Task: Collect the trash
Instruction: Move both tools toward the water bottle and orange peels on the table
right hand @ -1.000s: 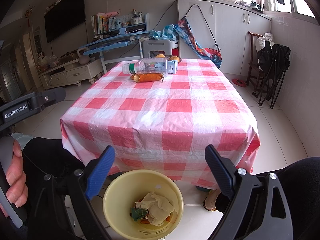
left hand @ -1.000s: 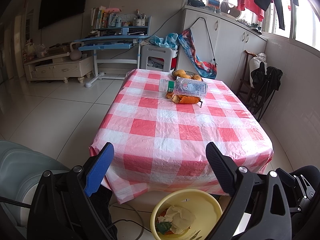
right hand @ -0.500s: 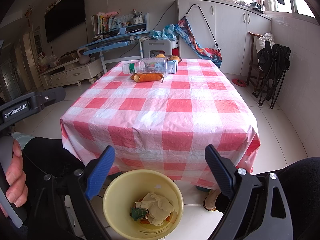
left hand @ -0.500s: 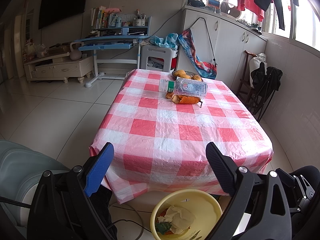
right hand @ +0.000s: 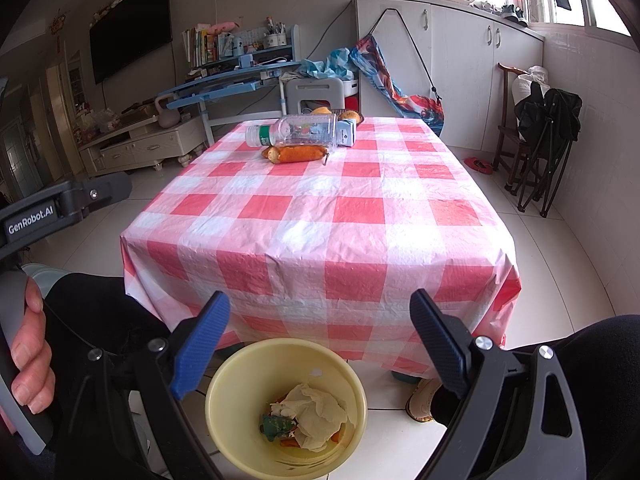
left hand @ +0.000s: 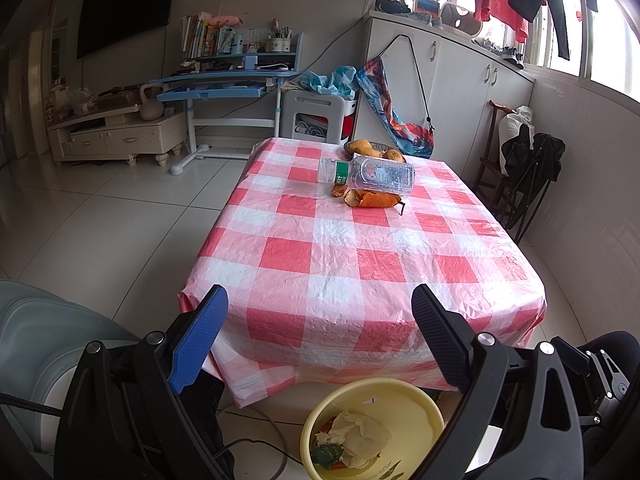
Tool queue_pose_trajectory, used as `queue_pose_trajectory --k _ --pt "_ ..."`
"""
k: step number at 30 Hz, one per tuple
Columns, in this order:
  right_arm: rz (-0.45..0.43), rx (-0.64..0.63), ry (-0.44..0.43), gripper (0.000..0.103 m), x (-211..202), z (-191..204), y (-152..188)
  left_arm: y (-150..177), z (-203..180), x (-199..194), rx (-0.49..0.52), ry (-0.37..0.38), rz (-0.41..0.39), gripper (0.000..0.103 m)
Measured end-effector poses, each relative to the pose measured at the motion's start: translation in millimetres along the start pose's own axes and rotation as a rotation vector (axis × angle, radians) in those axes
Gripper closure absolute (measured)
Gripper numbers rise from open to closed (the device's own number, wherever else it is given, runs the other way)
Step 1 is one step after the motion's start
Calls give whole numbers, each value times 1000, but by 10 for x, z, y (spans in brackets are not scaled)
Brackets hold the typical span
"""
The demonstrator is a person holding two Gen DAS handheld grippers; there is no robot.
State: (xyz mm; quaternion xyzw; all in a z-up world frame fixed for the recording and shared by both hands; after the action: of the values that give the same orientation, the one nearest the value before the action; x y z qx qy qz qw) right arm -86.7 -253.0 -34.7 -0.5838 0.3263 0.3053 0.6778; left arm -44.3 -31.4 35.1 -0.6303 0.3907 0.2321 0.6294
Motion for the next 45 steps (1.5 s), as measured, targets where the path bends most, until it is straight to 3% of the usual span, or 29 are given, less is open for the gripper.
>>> queue_pose_trajectory --k 10,18,25,34,42,45 --pt "-3 27 -44 15 23 -52 -97 -74 126 5 -38 -2 0 13" --pt "32 33 -118 15 406 -57 -653 -261 358 91 -104 -26 0 13" --pt "81 68 -178 15 1037 154 -1248 -421 462 343 -132 -46 24 13" --pt "122 127 -76 15 1789 524 -2056 -541 703 620 -216 -37 56 13" --pt "188 162 28 15 2064 360 -2197 -572 838 717 -266 -30 61 13" --pt "210 160 5 34 2004 183 -2107 -568 831 730 -260 -31 63 13"
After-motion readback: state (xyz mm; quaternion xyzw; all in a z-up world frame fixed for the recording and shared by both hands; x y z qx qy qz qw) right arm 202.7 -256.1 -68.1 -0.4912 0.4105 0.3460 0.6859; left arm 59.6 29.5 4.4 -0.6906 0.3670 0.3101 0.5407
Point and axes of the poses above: each gripper's, at about its wrist camera, not at the fingertips, and x roughly the way its jaws point, z to its left, y to its underside, the point moved 4 cm from there along x, roughly the way its jaws point, and after that the axes turned 15 degrees about z, right-handed, at the moved point
